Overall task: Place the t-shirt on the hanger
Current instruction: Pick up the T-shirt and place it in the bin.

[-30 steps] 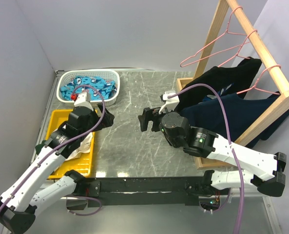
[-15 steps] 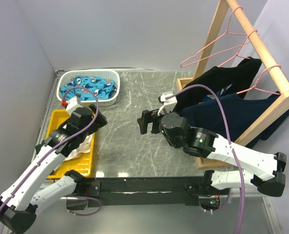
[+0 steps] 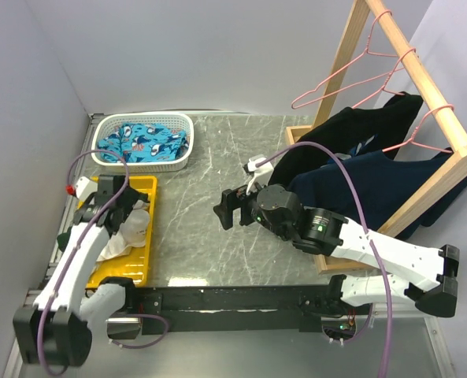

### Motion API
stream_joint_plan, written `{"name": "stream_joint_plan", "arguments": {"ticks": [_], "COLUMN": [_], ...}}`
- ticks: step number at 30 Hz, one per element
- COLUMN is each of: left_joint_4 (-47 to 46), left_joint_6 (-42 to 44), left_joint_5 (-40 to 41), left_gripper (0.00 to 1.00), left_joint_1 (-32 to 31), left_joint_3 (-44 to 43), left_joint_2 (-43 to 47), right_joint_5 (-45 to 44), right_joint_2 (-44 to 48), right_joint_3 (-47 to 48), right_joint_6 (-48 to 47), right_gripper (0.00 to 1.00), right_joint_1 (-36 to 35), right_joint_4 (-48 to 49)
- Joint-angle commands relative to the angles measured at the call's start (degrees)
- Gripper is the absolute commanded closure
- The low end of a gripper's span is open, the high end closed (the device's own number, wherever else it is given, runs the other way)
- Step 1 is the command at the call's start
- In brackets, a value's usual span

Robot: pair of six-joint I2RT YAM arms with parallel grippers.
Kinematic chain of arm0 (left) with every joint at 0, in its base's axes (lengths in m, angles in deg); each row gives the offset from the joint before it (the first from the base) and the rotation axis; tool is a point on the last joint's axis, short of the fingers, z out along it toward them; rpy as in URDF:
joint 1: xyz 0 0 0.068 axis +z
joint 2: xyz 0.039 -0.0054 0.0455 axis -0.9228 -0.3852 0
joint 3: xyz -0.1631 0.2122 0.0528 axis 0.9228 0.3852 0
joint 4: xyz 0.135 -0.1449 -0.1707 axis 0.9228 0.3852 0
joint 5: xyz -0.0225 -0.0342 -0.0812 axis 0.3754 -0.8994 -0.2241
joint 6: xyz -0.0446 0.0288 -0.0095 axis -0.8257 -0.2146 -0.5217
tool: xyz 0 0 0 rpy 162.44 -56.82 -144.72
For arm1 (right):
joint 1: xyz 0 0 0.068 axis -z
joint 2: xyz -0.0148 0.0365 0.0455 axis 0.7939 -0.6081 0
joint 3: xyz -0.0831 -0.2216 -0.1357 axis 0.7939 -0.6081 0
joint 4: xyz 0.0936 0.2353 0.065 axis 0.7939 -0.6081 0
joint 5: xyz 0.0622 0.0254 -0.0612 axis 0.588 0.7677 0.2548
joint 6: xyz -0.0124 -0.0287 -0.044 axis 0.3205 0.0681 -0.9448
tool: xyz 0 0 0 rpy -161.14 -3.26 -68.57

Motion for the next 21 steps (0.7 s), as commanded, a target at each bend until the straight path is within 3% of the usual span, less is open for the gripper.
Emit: {"name": "stream_joint_plan", "arguments": {"ticks": [1, 4, 5, 7, 8, 13, 17, 21], "left_joint_4": [-5.67, -8.31, -8.84, -8.23, -6.83, -1.46, -4.0, -1.9], "left_joint_6": [-5.98, -7.57, -7.57, -5.12, -3.71, 9.55, 25.78, 31.36], "left_joint_5": [3.37, 5.57, 5.67, 6.45, 7.5, 8.75, -0.72, -13.36], "left_gripper": [0.02, 0.1, 0.38, 0.74, 0.99, 0.99, 0.99, 0.99], "left_joint_1": [0.54, 0.54, 0.54, 0.54, 0.45, 0.45, 0.45, 0.45], "left_joint_3": [2.37, 3.08, 2.9, 1.24, -1.73, -11.5, -22.81, -36.45], "left_joint_2": [-6.44, -11.01, -12.08, -14.19, -14.37, -6.83, -0.41, -2.84], "right_joint_5": [3.21, 4.0, 4.09, 4.27, 4.09, 1.98, 1.01, 0.66], "right_joint_2": [-0.81, -0.98, -1.16, -1.42, -1.6, -1.51, -3.09, -3.36], "right_joint_3": [0.78, 0.69, 0.78, 1.3, 1.57, 3.15, 6.75, 10.7], "right_joint_6": [-1.51, -1.78, -1.86, -2.13, -2.13, -2.91, -3.97, -4.94], "right_gripper": [0.0, 0.0, 0.0, 0.0, 0.0, 0.0, 0.0, 0.0], "right_joint_1": [-0.67, -0.76, -0.84, -0.84, -0.93, -0.93, -1.02, -1.02], "right_joint_4": [2.26, 2.88, 2.97, 2.53, 2.18, 1.91, 0.51, -0.02]}}
